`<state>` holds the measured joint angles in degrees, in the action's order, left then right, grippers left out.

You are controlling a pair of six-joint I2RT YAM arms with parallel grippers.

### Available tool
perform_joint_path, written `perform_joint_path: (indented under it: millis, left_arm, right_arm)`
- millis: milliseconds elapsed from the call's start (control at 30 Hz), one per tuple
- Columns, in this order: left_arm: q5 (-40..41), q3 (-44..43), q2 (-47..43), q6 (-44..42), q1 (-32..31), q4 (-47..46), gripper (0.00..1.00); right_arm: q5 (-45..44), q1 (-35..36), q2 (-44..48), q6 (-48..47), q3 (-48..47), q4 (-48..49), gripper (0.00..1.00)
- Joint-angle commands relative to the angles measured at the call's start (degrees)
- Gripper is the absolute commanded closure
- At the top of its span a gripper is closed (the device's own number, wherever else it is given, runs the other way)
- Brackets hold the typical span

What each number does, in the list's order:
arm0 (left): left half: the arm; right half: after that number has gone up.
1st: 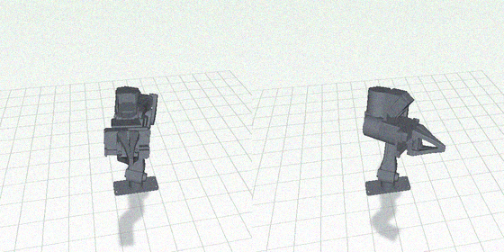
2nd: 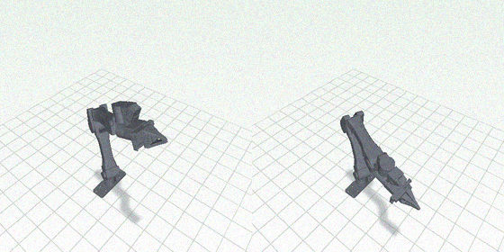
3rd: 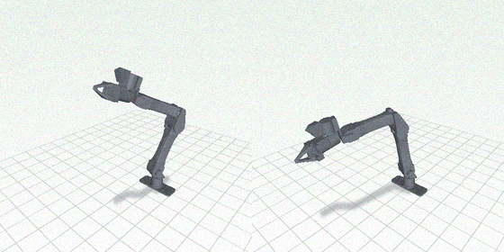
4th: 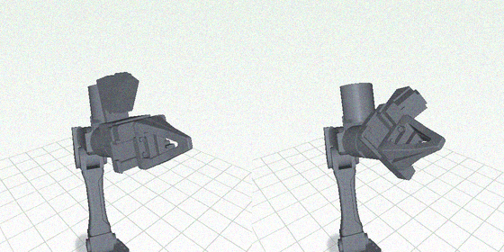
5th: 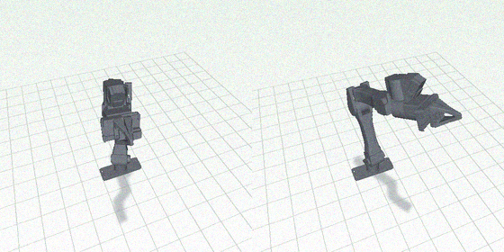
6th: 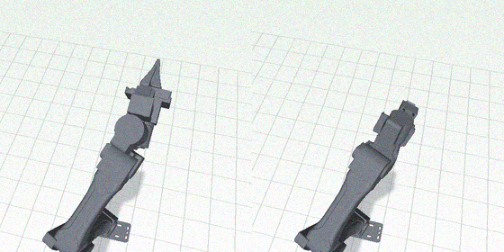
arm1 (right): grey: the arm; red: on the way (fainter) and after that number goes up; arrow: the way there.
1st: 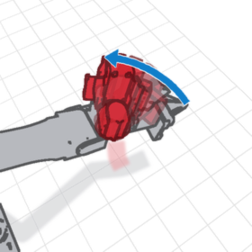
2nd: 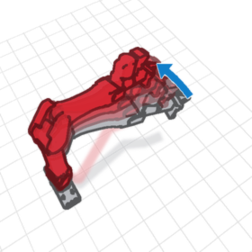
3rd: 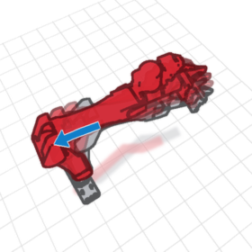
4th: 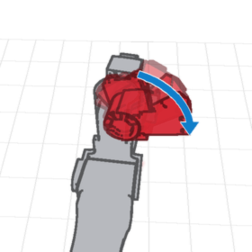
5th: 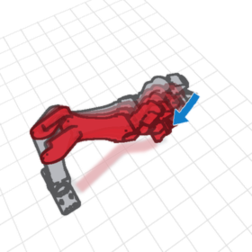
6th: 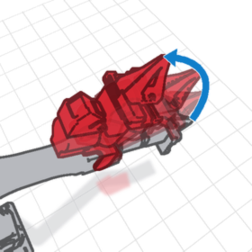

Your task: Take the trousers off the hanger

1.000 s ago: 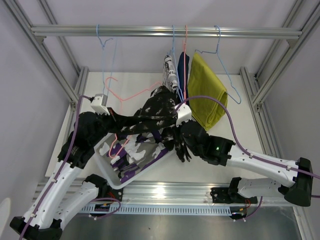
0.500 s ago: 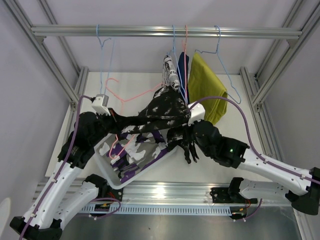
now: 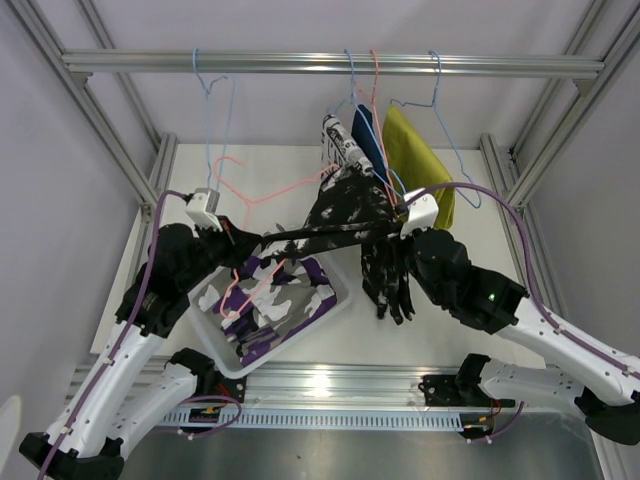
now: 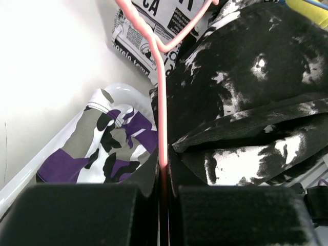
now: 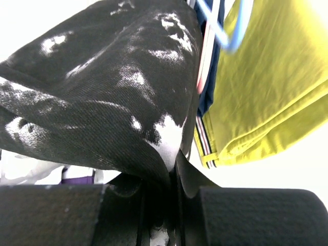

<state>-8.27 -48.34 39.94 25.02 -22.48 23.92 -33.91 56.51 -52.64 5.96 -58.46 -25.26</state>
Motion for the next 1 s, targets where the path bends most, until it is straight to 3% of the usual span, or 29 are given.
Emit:
perform_joint_path:
  millis: [0,600,967]
  left_arm:
    - [4.8,-0.5,-1.4,-0.9,0.9,-4.0,1.00]
    - [4.1,-0.5,-1.7,-0.8,0.9,-4.1,1.00]
    - [4.3,-0.4,-2.2,-0.8,0.9,-4.1,1.00]
  right_arm:
    - [-8.2,-2.0,1.1,-2.3,-8.5,3.9,1.00]
    - [-8.5,-7.3,-5.2,-3.3,-28.8,3.6,1.00]
    - [-8.5,-10.5,-6.2,-3.2,-32.2,2.7,1.00]
